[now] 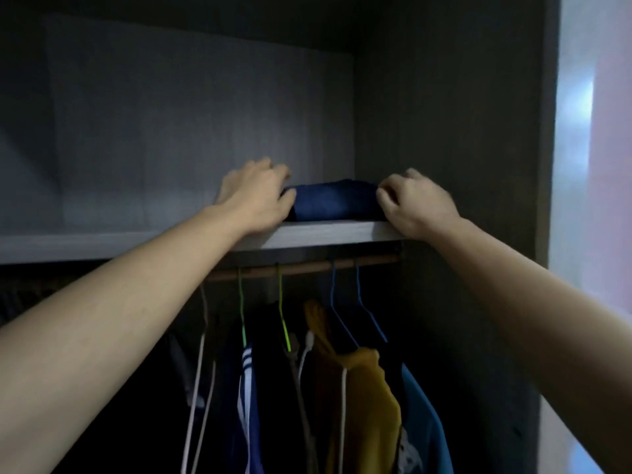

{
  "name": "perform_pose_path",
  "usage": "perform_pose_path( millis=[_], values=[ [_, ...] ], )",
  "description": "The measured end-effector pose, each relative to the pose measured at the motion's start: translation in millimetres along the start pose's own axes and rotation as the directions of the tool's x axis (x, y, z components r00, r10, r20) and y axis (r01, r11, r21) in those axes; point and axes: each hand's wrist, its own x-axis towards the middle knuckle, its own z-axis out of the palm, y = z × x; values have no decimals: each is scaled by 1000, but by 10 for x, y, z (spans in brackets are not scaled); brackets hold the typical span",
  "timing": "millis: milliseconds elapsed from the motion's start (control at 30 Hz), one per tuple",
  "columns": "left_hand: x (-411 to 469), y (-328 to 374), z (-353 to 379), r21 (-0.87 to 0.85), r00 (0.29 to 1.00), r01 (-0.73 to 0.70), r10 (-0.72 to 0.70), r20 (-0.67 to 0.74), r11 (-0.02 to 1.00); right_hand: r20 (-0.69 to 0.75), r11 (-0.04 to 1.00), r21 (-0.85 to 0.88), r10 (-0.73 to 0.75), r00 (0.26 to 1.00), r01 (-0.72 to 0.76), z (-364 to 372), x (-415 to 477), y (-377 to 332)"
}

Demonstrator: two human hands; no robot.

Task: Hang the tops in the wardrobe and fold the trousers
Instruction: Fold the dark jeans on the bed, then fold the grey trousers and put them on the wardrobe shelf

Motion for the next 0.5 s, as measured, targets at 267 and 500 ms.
perform_pose_path(
  millis=[267,500],
  values=[
    [-1449,609,-135,-183,927,-81,7,-374,980,-270,922,-380,-187,945,74,-301,-1720,-4],
    [-2478,1786,13,-417,992,-93,51,-112,904,-61,833,-550,23,998,-53,-815,-3457,545]
  ],
)
